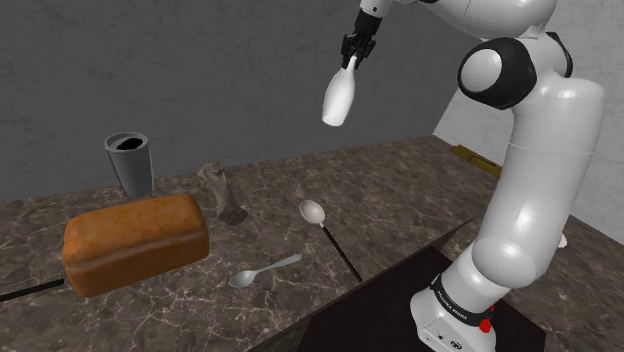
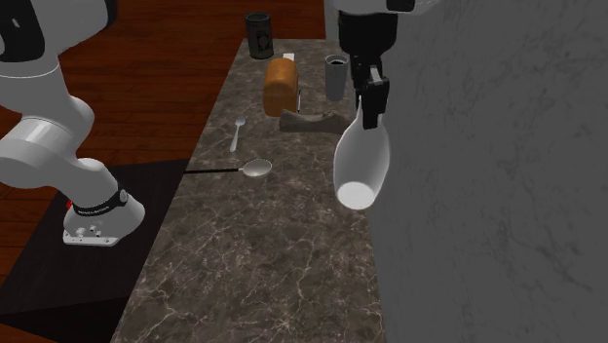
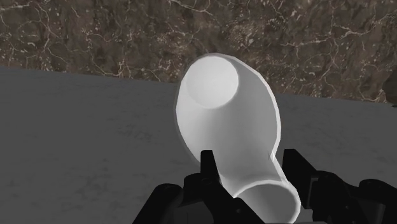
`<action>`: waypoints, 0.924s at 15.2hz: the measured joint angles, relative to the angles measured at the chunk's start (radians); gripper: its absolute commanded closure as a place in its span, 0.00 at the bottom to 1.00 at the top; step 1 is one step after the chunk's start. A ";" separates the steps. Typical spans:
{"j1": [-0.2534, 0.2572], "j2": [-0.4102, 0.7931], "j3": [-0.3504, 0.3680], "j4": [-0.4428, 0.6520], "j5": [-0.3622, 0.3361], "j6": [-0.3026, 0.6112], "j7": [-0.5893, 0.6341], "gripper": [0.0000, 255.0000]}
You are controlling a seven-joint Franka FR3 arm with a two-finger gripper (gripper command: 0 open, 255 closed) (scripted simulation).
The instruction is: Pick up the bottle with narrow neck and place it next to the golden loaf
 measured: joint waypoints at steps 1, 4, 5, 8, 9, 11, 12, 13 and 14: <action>-0.004 0.008 0.000 0.028 0.002 -0.020 0.000 1.00; -0.014 0.036 0.000 0.111 0.010 -0.076 0.000 1.00; -0.003 0.015 0.001 0.086 0.003 -0.070 0.009 1.00; 0.053 -0.078 0.011 -0.040 -0.030 -0.034 0.058 1.00; 0.074 -0.115 0.016 -0.090 -0.043 -0.019 0.079 1.00; 0.108 -0.180 0.029 -0.178 -0.067 0.006 0.119 1.00; 0.124 -0.210 0.037 -0.213 -0.078 0.013 0.141 1.00; 0.139 -0.230 0.045 -0.232 -0.087 0.012 0.163 1.00; 0.154 -0.257 0.054 -0.268 -0.097 0.022 0.185 1.00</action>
